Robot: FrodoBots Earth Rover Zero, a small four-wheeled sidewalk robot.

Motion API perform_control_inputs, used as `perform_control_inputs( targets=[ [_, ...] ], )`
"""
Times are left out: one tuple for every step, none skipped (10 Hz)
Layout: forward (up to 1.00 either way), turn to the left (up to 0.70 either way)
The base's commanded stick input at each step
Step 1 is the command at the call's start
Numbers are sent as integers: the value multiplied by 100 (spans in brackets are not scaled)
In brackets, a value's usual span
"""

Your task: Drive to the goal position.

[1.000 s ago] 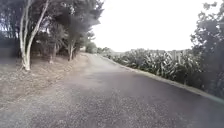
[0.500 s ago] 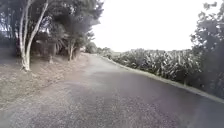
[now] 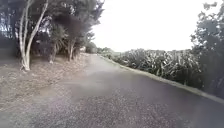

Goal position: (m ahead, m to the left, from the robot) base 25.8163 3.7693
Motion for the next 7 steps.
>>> perform_control_inputs(
  targets=[
    [7,1],
    [5,1],
    [5,1],
    [-27,4],
    [-62,2],
    [-69,2],
    [14,3]
  ],
)
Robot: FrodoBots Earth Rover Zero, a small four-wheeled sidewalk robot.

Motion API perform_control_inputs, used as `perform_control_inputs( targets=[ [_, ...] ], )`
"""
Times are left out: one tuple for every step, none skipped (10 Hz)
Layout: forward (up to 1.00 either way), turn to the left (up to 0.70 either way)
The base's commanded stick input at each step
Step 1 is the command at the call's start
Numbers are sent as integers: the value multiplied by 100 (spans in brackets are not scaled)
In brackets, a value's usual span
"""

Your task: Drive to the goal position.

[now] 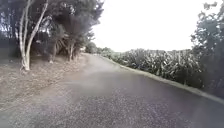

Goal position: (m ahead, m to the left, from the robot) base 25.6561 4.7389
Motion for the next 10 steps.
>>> perform_control_inputs(
  targets=[
    [33,3],
    [63,2],
    [70,2],
    [70,2],
    [70,2],
    [70,2],
    [70,2],
    [70,2],
    [70,2],
    [70,2]
  ],
)
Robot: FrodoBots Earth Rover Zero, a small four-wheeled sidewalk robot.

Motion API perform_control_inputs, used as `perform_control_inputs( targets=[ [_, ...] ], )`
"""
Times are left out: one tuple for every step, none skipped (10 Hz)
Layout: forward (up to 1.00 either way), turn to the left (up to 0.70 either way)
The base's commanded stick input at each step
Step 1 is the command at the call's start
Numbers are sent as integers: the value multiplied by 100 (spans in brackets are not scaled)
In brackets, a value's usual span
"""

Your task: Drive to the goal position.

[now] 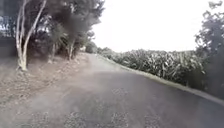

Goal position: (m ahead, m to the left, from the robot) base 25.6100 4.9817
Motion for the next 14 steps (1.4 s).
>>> perform_control_inputs(
  targets=[
    [70,2],
    [70,3],
    [70,5],
    [70,26],
    [70,22],
    [70,2],
    [70,2],
    [70,1],
    [70,2],
    [70,1],
    [70,0],
    [70,2],
    [70,1],
    [70,0]
  ],
)
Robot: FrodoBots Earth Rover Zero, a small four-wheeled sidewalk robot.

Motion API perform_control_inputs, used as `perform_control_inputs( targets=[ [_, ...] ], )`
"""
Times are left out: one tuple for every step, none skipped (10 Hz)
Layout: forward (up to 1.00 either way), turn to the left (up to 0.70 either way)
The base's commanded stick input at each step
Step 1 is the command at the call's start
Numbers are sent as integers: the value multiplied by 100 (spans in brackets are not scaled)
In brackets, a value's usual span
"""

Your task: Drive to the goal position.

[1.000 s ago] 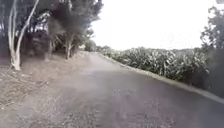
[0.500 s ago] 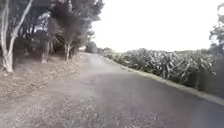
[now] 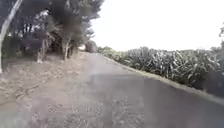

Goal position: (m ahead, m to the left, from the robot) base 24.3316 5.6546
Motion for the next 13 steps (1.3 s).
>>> perform_control_inputs(
  targets=[
    [70,0],
    [70,0],
    [70,0],
    [70,2],
    [70,1],
    [70,2],
    [70,1],
    [70,0],
    [70,0],
    [70,1],
    [70,1],
    [70,0],
    [70,1]
  ],
)
